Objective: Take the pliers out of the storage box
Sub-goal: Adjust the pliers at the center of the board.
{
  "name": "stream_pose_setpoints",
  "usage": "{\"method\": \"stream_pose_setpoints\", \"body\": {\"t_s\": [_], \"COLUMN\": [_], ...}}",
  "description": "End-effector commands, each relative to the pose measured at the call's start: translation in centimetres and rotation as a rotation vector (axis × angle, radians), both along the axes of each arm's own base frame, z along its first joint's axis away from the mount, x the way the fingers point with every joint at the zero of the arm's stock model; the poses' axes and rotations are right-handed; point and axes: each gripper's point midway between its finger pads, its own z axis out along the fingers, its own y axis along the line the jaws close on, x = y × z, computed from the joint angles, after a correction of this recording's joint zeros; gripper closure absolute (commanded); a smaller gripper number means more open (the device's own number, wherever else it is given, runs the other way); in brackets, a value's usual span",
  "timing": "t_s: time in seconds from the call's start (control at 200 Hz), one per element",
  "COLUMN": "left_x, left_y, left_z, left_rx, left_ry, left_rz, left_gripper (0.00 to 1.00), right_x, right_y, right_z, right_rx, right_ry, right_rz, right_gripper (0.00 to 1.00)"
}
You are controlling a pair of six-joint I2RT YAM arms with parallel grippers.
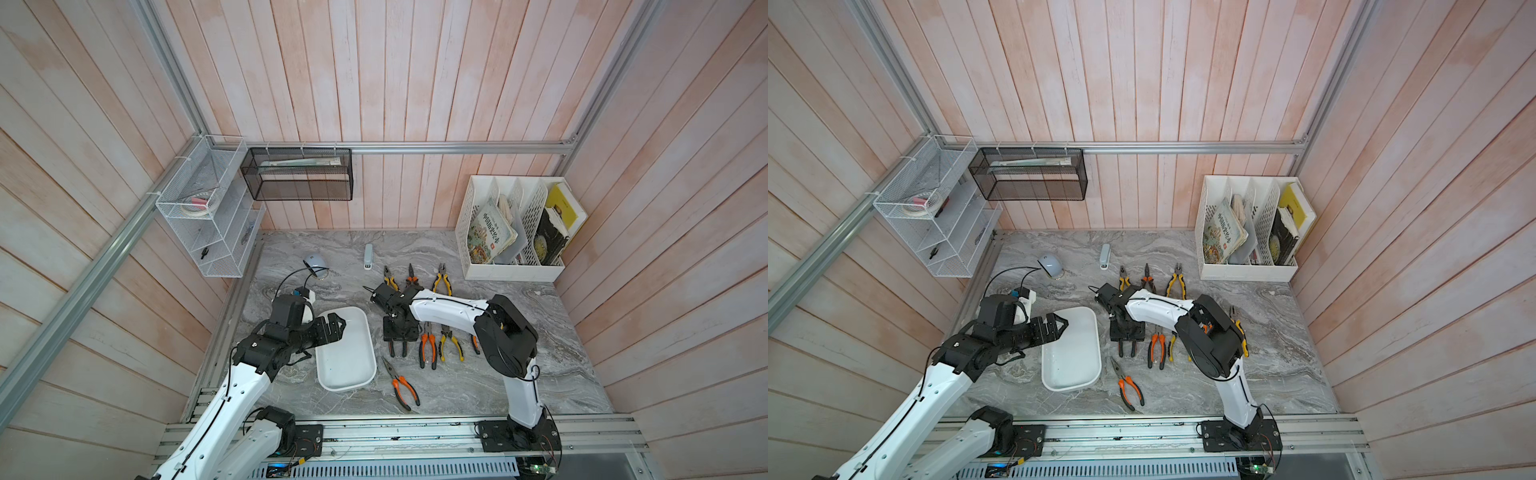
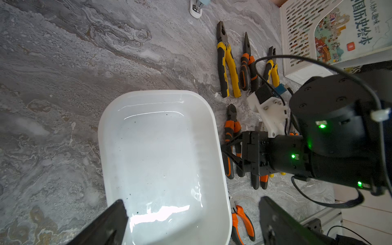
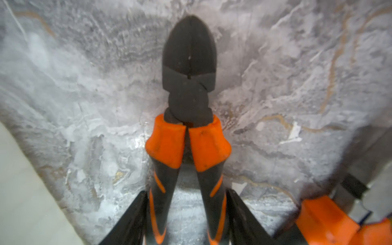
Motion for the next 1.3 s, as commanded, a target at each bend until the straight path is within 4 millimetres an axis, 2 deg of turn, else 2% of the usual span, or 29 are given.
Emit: {"method": "stream_pose_setpoints", "body": {"t_s": [0.0, 0.08, 0.165, 0.235, 0.335, 0.51, 0.6, 0.68, 0.845, 1.015, 1.15, 1.295], "left_x": [-0.1, -0.1, 0.0, 0.0, 0.0, 0.0, 0.0, 0.1, 0.0, 0.0, 0.0, -0.1], "left_y": [0.2, 0.2, 0.3, 0.3, 0.3, 0.3, 0.3, 0.3, 0.3, 0.2, 0.1, 0.2], "left_z": [-0.5, -0.5, -0.5, -0.7, -0.9, -0.9, -0.9, -0.8, -0.8, -0.8, -0.7, -0.7], "left_rx": [0.007, 0.008, 0.010, 0.013, 0.016, 0.017, 0.016, 0.016, 0.014, 0.011, 0.010, 0.009], "left_ry": [0.009, 0.011, 0.015, 0.020, 0.027, 0.028, 0.028, 0.026, 0.026, 0.024, 0.023, 0.020], "left_rz": [0.006, 0.009, 0.011, 0.012, 0.012, 0.013, 0.013, 0.013, 0.010, 0.004, 0.003, 0.006], "left_gripper": [0.00, 0.00, 0.00, 0.00, 0.00, 0.00, 0.00, 0.00, 0.00, 0.00, 0.00, 0.00], "right_x": [-1.3, -1.1, -0.9, -0.7, -0.2, 0.0, -0.8, -2.5, -7.6, -11.9, -13.5, -13.9], "right_y": [-2.3, -2.3, -2.5, -2.2, -1.9, -1.5, -1.2, -0.6, 1.2, 1.6, 0.9, -0.3], "right_z": [-1.9, -1.7, -1.0, 0.1, 2.1, 5.7, 7.2, 8.1, 7.2, 4.8, 3.2, 2.5], "right_rx": [-0.102, -0.104, -0.108, -0.087, -0.059, 0.009, 0.069, 0.125, 0.219, 0.137, 0.075, 0.024], "right_ry": [0.031, 0.017, -0.002, -0.022, -0.057, -0.100, -0.110, -0.112, -0.055, 0.001, 0.033, 0.034], "right_rz": [0.075, 0.094, 0.096, 0.089, 0.074, 0.051, 0.035, 0.034, 0.055, 0.110, 0.114, 0.100], "right_gripper": [0.59, 0.54, 0.42, 0.34, 0.29, 0.26, 0.26, 0.26, 0.25, 0.22, 0.22, 0.22]}}
